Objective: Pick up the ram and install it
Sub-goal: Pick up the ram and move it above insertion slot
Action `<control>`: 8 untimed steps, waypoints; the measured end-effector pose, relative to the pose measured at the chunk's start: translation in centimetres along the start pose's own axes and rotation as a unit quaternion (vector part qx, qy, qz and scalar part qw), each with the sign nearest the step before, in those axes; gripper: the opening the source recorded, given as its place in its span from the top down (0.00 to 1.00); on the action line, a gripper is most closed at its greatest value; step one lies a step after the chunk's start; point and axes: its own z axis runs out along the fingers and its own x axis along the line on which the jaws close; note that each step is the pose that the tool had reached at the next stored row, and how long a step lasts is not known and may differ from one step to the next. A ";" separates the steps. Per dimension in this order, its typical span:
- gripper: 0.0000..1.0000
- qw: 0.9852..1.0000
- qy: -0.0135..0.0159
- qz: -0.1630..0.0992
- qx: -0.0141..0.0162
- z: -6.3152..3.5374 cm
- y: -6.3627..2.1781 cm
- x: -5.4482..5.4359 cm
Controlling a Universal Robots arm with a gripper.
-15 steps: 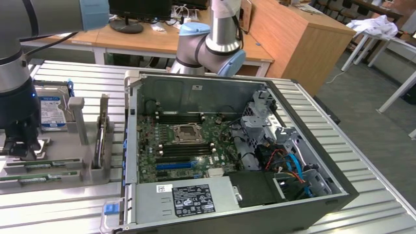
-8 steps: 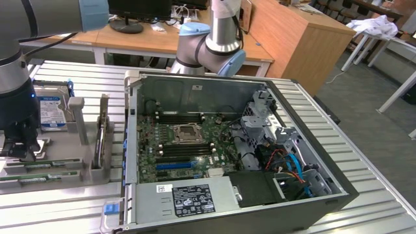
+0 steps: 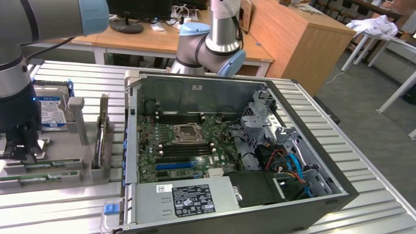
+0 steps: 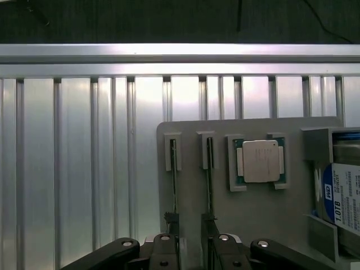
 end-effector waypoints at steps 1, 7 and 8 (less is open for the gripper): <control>0.70 1.000 0.000 0.000 0.000 0.14 -0.01 0.0; 0.70 1.000 0.000 0.000 0.000 0.88 -0.04 0.1; 0.70 1.000 0.000 0.000 0.000 0.90 -0.04 0.1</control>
